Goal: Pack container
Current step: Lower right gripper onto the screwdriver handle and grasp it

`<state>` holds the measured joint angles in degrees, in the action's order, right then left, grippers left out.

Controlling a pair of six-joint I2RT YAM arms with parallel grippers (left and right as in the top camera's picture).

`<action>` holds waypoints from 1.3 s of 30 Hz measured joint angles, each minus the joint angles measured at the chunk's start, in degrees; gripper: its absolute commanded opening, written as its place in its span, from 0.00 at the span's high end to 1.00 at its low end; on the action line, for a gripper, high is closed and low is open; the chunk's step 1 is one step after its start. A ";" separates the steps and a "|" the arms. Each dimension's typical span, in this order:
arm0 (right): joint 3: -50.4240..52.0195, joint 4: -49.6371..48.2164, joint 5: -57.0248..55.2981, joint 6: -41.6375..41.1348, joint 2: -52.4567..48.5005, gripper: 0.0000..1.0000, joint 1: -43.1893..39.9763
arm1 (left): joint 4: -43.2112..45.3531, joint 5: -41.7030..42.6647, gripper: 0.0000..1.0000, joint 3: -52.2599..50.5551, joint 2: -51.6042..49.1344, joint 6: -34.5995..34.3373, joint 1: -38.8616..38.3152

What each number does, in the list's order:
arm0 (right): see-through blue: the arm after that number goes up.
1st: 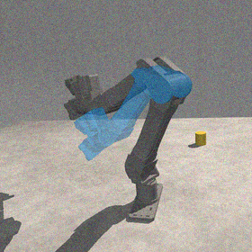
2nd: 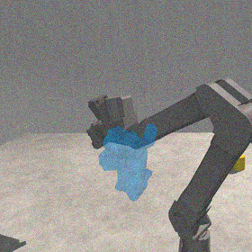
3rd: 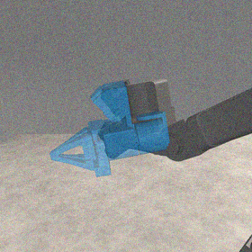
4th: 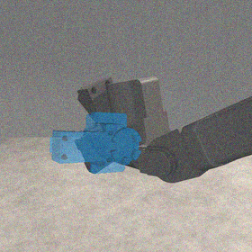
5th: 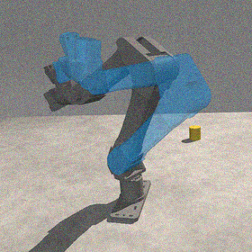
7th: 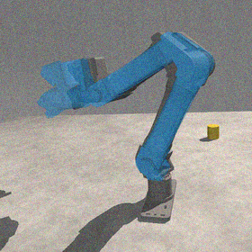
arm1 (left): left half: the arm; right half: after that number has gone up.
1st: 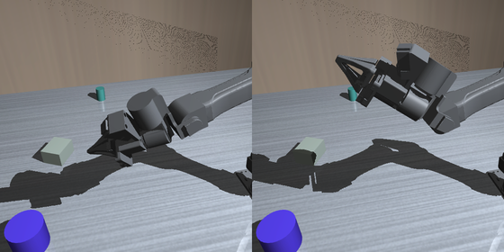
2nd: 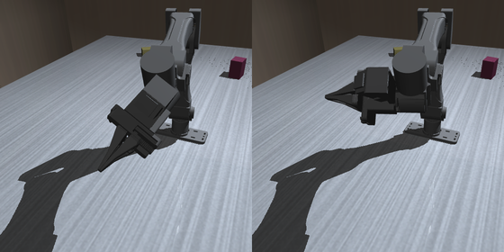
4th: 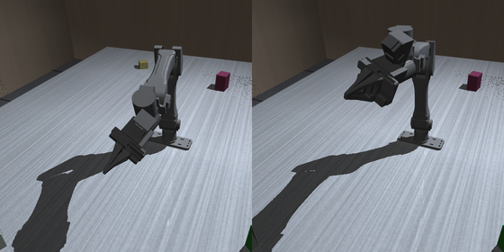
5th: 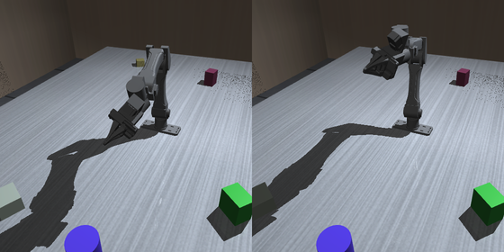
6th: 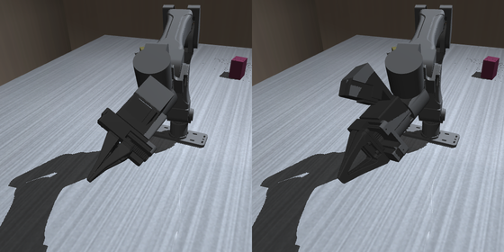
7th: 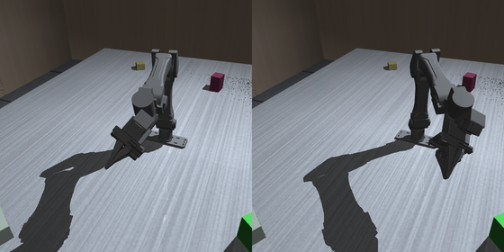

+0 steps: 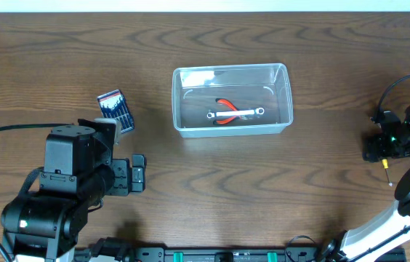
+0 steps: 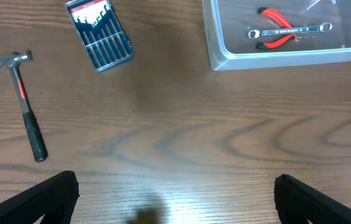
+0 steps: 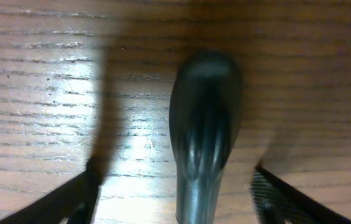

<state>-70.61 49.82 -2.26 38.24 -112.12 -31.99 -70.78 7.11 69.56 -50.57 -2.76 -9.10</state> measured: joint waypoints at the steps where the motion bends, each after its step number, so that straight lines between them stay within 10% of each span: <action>1: 0.00 -0.02 0.04 -0.09 -0.02 0.30 0.00 | -0.02 0.00 0.02 0.00 0.00 0.00 0.00; 39: -0.07 0.17 0.35 -0.74 -0.02 0.85 0.00 | -0.15 0.00 0.01 0.00 0.00 0.00 0.00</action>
<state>-70.67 50.00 -1.91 37.50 -112.14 -31.99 -70.94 7.11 69.56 -50.57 -2.76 -9.10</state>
